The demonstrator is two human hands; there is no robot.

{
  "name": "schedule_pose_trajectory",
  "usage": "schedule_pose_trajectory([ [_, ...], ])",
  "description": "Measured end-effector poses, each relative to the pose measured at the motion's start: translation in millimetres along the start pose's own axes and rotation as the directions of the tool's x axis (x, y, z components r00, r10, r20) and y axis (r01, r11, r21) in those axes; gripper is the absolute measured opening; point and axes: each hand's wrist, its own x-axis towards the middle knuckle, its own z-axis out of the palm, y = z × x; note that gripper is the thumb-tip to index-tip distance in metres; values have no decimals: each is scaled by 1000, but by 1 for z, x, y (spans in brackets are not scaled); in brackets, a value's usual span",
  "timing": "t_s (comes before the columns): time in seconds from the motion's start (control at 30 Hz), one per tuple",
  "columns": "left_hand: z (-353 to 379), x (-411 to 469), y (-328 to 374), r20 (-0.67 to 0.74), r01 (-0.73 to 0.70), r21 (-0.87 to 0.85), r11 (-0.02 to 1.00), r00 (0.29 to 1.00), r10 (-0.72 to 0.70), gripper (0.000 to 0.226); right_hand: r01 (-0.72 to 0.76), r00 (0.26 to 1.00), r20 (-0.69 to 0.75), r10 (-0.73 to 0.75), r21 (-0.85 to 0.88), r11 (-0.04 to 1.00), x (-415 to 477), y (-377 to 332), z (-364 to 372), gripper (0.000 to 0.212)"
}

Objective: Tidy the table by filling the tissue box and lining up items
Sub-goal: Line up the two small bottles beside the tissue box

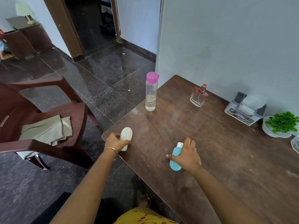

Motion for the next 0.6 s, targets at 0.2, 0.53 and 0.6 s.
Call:
schedule_pose_trajectory([
  [0.2, 15, -11, 6, 99, -15, -153, 988, 995, 31, 58, -2, 1000, 4, 1, 160, 987, -5, 5, 8, 89],
  [0.53, 45, -25, 41, 292, 27, -371, 928, 952, 90, 52, -54, 997, -35, 72, 368, 928, 6, 17, -4, 46],
  [0.6, 51, -23, 51, 331, 6, -354, 935, 936, 120, 52, -95, 992, -25, 126, 513, 853, 13, 20, -6, 41],
])
